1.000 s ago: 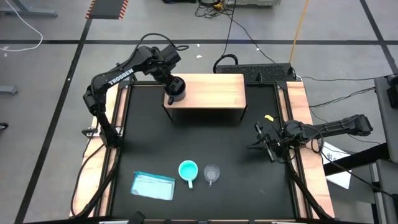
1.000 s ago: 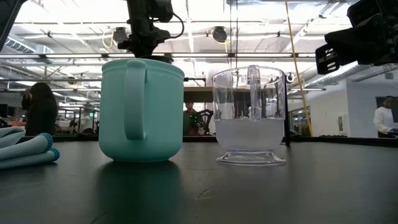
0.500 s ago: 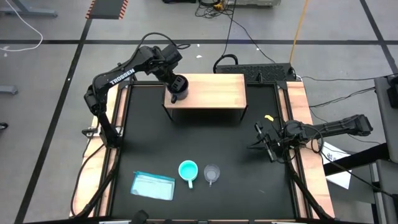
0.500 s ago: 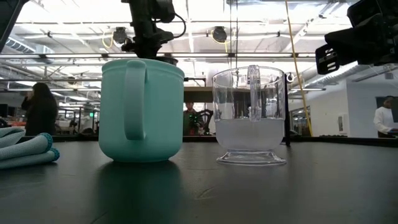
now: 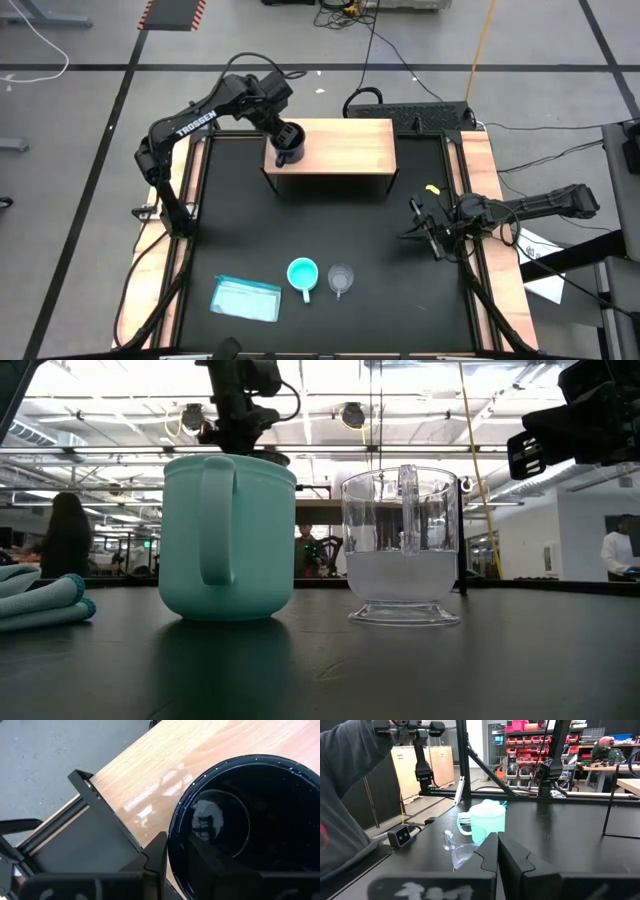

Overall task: Stack small to large cups/mugs on shelf
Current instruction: Put the dark blue mug on the shelf, then put the light blue mug on the shelf

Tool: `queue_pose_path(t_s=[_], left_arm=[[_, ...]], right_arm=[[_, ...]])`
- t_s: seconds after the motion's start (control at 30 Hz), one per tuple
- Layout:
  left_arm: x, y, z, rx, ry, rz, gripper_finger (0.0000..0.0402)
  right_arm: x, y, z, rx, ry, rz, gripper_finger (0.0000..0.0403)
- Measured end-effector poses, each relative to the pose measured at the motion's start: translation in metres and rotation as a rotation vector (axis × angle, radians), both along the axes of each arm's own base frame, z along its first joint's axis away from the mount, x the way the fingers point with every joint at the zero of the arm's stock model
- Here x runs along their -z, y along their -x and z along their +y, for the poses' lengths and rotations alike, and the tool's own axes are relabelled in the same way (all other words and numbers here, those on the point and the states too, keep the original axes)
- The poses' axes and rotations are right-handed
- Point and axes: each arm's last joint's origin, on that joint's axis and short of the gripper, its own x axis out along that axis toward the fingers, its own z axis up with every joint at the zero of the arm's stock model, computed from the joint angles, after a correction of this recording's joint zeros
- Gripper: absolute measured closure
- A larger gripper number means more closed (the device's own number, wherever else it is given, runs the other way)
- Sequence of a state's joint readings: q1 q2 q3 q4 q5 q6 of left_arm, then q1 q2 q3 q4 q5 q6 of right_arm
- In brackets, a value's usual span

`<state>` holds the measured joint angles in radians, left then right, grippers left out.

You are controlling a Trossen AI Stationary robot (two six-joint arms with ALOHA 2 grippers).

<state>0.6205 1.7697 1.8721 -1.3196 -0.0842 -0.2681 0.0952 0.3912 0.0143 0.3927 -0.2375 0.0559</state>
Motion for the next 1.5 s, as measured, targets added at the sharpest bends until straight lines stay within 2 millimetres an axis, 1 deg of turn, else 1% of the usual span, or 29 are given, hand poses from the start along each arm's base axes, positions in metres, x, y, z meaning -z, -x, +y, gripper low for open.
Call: queue_pose_path(t_s=[0.13, 0.27, 0.43, 0.6, 0.73, 0.8, 0.93, 1.0, 1.07, 1.17, 1.23, 1.3, 1.37, 1.5], left_arm=[[-0.003, -0.001, -0.001, 0.054, 0.023, -0.034, 0.0334], [-0.013, -0.003, -0.004, 0.094, 0.0, -0.062, 0.0334], [-0.032, -0.003, -0.006, 0.101, -0.047, -0.109, 0.0334], [-0.059, 0.01, -0.012, 0.056, -0.128, -0.07, 0.0334], [-0.074, 0.023, -0.024, 0.031, -0.159, 0.02, 0.0335], [-0.08, 0.026, -0.033, 0.047, -0.177, 0.024, 0.034], [-0.093, 0.036, -0.058, 0.153, -0.21, -0.004, 0.0389], [-0.096, 0.041, -0.068, 0.173, -0.25, 0.009, 0.0395], [-0.101, 0.048, -0.075, 0.156, -0.297, 0.007, 0.0398], [-0.114, 0.069, -0.086, 0.098, -0.346, -0.063, 0.0399], [-0.119, 0.083, -0.093, 0.084, -0.37, -0.127, 0.04], [-0.119, 0.092, -0.101, 0.109, -0.366, -0.194, 0.04], [-0.113, 0.1, -0.109, 0.132, -0.373, -0.247, 0.04], [-0.092, 0.117, -0.122, 0.162, -0.401, -0.377, 0.0401]], right_arm=[[0.0, 0.0, 0.0, 0.0, 0.0, 0.0, 0.0403], [0.0, 0.0, 0.0, 0.0, 0.001, 0.0, 0.0403], [0.0, 0.0, 0.0, 0.0, 0.014, -0.005, 0.0403], [0.0, 0.0, 0.0, 0.0, 0.014, -0.005, 0.0403], [0.0, 0.0, 0.0, 0.0, 0.014, -0.004, 0.0403], [0.0, 0.0, 0.0, 0.0, 0.014, -0.005, 0.0403], [0.0, 0.0, 0.0, 0.0, 0.014, -0.004, 0.0403], [0.0, 0.0, 0.0, 0.0, 0.015, -0.004, 0.0403], [0.0, 0.0, 0.0, 0.0, 0.015, -0.004, 0.0403], [0.0, 0.0, 0.0, 0.0, 0.014, -0.004, 0.0403], [0.0, 0.0, 0.0, 0.0, 0.014, -0.004, 0.0403], [0.0, 0.0, 0.0, 0.0, 0.014, -0.004, 0.0403], [0.0, 0.0, 0.0, 0.0, 0.007, -0.001, 0.0403], [0.0, 0.0, 0.0, 0.0, -0.008, 0.004, 0.0403]])
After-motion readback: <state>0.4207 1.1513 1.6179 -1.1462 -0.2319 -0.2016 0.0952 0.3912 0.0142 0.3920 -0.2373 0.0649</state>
